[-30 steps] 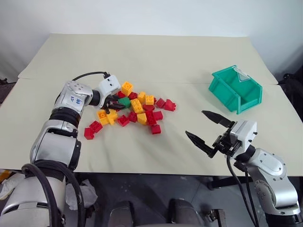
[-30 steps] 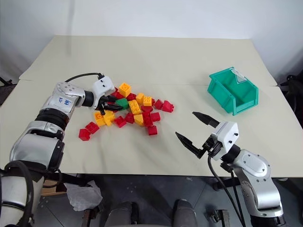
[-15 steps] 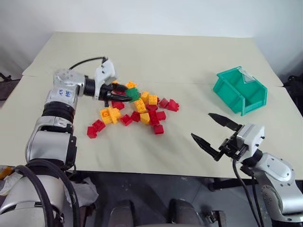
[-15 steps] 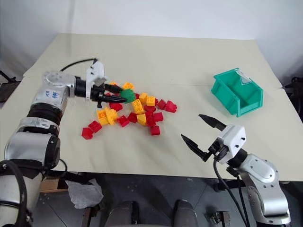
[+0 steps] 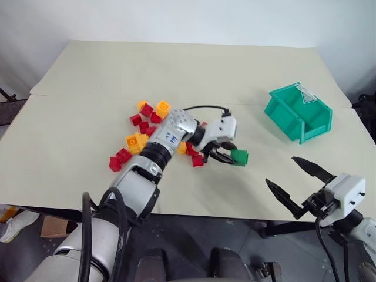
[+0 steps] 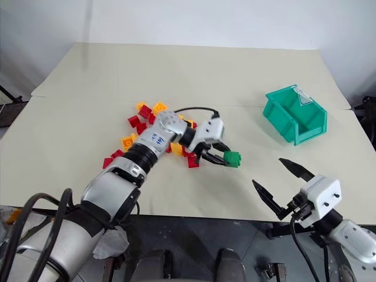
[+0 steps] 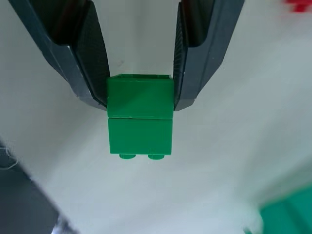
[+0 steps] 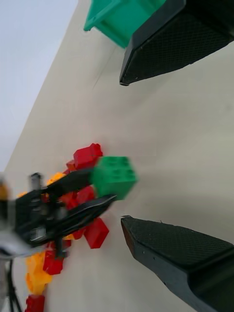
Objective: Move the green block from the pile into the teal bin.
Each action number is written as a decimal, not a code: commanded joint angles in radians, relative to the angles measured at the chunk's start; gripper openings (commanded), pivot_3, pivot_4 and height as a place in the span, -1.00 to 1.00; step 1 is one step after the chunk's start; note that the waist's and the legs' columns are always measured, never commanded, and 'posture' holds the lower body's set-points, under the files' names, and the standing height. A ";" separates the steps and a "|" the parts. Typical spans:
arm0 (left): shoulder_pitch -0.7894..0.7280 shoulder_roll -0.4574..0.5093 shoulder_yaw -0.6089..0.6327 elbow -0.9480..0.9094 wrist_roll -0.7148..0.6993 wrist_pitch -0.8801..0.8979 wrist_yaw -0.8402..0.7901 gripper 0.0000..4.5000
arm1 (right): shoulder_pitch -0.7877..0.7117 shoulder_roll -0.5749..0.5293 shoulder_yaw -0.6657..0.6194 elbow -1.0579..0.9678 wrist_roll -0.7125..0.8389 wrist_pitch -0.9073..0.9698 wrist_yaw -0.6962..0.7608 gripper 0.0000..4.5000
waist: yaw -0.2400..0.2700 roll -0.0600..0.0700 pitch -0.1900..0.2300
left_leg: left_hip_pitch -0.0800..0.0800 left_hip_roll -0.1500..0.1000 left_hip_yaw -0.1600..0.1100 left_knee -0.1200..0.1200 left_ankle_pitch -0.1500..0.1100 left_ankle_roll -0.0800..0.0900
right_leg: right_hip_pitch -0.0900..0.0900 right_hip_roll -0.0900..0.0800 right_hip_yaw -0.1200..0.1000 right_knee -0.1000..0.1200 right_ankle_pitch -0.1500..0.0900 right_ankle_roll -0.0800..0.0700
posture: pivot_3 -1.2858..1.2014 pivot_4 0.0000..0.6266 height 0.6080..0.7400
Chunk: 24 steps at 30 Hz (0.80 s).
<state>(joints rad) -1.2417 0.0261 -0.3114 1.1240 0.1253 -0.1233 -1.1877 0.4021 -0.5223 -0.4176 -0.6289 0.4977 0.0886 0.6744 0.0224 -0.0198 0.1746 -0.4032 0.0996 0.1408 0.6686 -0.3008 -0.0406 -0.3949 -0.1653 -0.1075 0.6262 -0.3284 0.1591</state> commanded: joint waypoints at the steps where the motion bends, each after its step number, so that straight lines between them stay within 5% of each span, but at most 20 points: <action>1: -0.027 -0.027 0.014 0.012 -0.002 -0.018 -0.001 0.37 | 0.005 0.022 -0.037 -0.075 0.062 0.028 -0.057 1.00 | 0.003 0.000 0.000 | 0.000 0.000 0.000 0.000 0.000 0.000 | 0.000 0.000 0.000 0.000 0.000 0.000 | 0.03 -0.52 1.00; 6: -0.030 -0.028 0.068 0.010 -0.058 -0.057 -0.048 0.99 | 0.024 0.002 -0.044 -0.093 0.065 0.052 -0.049 1.00 | 0.005 0.000 0.000 | -0.001 0.000 0.000 0.000 0.000 0.000 | 0.000 0.000 0.000 0.000 0.000 0.000 | 0.03 -0.52 1.00; 18: 0.176 0.281 0.384 -0.169 -0.362 -0.175 -0.305 0.99 | -0.007 -0.210 -0.045 0.063 0.094 0.129 0.184 1.00 | -0.005 0.002 -0.001 | 0.001 0.001 0.000 0.001 0.000 0.000 | 0.000 0.000 0.000 0.002 0.000 0.000 | 0.03 -0.52 1.00; 24: 0.613 0.528 0.532 -0.630 -0.480 -0.020 -0.204 0.99 | -0.481 -0.302 0.260 0.311 -0.004 0.271 0.253 1.00 | -0.051 0.004 0.001 | 0.001 0.002 -0.001 0.006 -0.001 0.001 | 0.000 0.000 0.001 0.005 0.001 -0.001 | 0.03 -0.52 1.00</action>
<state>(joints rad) -0.6515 0.5405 0.1911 0.6211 -0.3035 -0.1971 -1.4228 -0.0359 -0.8164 -0.2123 -0.3418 0.4994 0.3115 0.9087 -0.0285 -0.0157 0.1753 -0.4022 0.1017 0.1391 0.6754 -0.3017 -0.0395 -0.3949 -0.1652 -0.1063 0.6331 -0.3276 0.1582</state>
